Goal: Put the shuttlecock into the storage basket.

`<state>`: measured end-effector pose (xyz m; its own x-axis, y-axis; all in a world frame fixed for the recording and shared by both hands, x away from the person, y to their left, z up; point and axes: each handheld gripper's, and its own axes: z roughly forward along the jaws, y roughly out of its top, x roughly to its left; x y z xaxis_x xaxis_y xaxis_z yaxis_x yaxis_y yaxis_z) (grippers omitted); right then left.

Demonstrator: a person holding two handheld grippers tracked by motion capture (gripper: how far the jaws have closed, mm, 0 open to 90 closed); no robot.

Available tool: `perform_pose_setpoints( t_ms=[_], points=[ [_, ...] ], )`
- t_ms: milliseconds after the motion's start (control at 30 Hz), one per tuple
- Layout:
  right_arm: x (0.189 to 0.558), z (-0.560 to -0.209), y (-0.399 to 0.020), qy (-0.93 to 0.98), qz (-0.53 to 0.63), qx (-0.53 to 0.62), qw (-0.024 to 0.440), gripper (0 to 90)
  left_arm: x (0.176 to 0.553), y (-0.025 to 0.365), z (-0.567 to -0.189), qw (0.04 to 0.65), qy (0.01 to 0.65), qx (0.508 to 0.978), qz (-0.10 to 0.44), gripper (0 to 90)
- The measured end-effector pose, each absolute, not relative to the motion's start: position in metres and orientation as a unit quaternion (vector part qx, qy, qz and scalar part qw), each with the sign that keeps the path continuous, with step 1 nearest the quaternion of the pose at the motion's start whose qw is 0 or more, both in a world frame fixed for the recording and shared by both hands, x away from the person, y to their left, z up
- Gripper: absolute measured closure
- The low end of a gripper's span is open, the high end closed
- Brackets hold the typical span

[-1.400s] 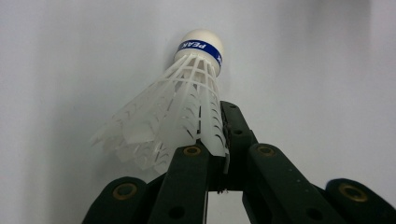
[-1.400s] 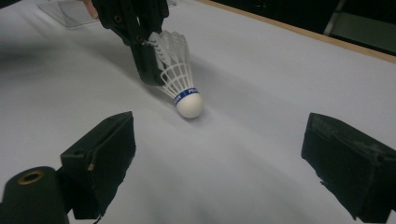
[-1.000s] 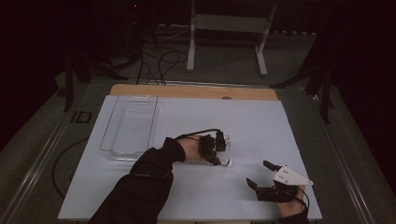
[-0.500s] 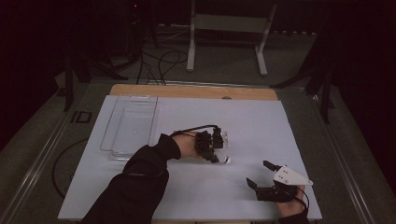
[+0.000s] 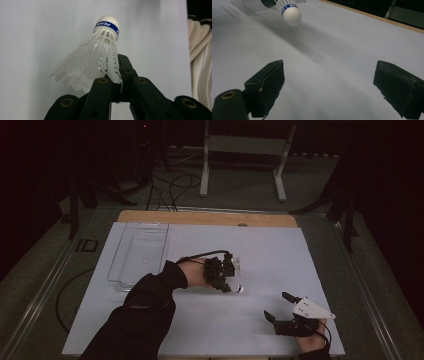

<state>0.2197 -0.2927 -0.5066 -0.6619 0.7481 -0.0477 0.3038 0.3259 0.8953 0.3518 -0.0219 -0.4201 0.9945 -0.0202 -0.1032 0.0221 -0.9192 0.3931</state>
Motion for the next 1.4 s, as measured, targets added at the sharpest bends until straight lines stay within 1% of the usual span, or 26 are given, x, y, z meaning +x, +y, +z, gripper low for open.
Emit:
perform_pose_setpoints(
  t_ms=[400, 667, 1400],
  points=[
    [0.219, -0.506, -0.293, 0.779, 0.473, 0.336, 0.236, 9.9, 0.350, -0.012, -0.411, 0.197, 0.004, 0.979, -0.047, 89.8],
    [0.219, -0.506, -0.293, 0.780, 0.473, 0.335, 0.236, 9.9, 0.349, -0.005, -0.407, 0.204, 0.006, 0.977, -0.053, 89.8],
    [0.219, -0.505, -0.292, 0.779, 0.475, 0.335, 0.236, 9.9, 0.347, 0.016, -0.386, 0.209, 0.013, 0.977, -0.042, 89.8]
  ],
)
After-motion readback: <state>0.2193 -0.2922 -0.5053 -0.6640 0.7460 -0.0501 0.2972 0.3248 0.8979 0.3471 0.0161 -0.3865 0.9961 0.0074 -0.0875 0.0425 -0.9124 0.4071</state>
